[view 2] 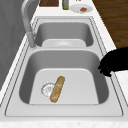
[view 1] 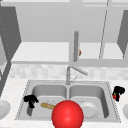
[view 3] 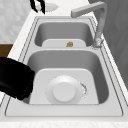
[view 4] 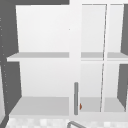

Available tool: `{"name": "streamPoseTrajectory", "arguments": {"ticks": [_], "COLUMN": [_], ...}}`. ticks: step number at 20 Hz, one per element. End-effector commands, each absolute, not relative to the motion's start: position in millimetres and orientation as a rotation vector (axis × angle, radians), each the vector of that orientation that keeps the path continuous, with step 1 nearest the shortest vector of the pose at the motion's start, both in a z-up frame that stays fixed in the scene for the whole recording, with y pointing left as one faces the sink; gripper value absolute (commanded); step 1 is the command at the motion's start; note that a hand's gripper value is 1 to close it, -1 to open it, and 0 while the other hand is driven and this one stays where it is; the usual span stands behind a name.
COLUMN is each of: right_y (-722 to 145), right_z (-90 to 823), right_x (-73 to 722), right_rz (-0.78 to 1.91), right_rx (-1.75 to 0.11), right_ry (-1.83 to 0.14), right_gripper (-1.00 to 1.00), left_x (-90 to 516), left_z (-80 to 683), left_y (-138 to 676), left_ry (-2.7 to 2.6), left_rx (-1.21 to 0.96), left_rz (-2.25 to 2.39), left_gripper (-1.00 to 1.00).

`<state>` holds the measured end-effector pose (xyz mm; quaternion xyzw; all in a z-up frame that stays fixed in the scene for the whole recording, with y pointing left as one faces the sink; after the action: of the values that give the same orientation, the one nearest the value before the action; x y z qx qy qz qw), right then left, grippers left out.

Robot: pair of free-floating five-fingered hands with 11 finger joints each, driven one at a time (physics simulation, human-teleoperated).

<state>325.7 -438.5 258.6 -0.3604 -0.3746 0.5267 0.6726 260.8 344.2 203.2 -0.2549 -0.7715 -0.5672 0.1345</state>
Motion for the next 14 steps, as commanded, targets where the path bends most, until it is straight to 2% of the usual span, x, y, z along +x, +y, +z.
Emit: {"name": "streamPoseTrajectory", "arguments": {"ticks": [1,14], "right_y": [-464,-551], "right_z": [268,272], "right_x": [317,303], "right_rz": [1.197,1.2], "right_rx": [-0.812,-0.782], "right_ry": [-0.846,-0.84], "right_gripper": [1.0,1.0], "left_x": [261,261], "left_z": [203,203], "left_y": [344,344], "left_ry": [-2.236,-2.236], "left_rx": [-0.739,-0.739], "left_rz": [-1.644,-1.644], "left_gripper": [0.0,0.0]}}
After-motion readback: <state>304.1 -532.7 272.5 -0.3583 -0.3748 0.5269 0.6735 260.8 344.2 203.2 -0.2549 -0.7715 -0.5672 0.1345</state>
